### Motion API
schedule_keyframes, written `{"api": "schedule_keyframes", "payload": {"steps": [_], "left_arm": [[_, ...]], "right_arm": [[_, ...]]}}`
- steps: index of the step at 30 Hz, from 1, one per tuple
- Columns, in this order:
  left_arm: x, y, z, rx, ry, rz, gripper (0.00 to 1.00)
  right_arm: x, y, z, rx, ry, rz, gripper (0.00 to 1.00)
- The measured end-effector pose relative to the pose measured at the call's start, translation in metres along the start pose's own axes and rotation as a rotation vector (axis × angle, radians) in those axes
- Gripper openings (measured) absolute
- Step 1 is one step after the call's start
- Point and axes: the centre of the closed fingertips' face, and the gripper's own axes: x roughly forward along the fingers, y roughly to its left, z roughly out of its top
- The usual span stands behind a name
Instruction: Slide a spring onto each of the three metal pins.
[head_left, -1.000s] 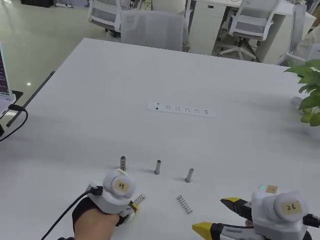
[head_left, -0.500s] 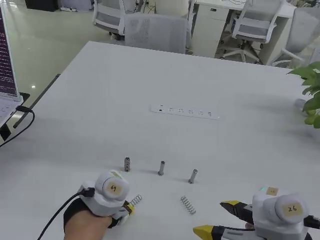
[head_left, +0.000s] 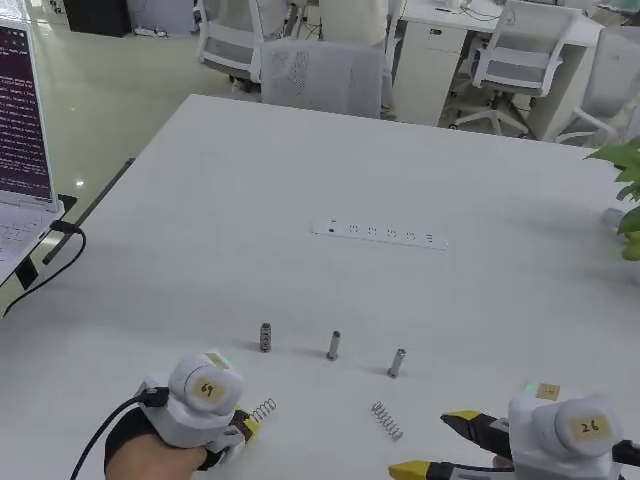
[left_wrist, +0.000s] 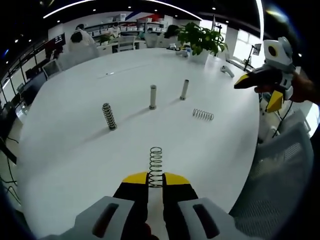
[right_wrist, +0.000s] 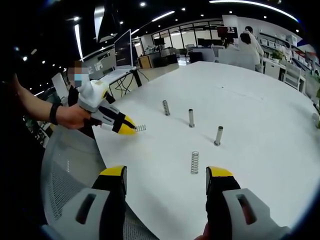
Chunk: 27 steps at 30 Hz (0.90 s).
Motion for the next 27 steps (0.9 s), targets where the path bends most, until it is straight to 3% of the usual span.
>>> {"api": "schedule_keyframes", "payload": {"steps": [8,16,23,27], "left_arm": [[-0.014,0.005,0.001,0.006,-0.022,0.003,0.02],[-0.025,0.006,0.011,-0.002,-0.07,-0.005,0.02],[-0.035,-0.001,0.021,0.022,-0.098,-0.021,0.02],[-0.04,-0.011,0.025,0.051,-0.111,-0.043,0.02]], "right_arm": [[0.003,0.003,0.003,-0.008,0.0,0.019,0.62],[0.01,0.009,0.005,-0.014,0.0,0.044,0.61],[0.017,0.016,0.008,-0.02,-0.002,0.068,0.6],[0.022,0.02,0.01,-0.029,0.002,0.083,0.6]]}}
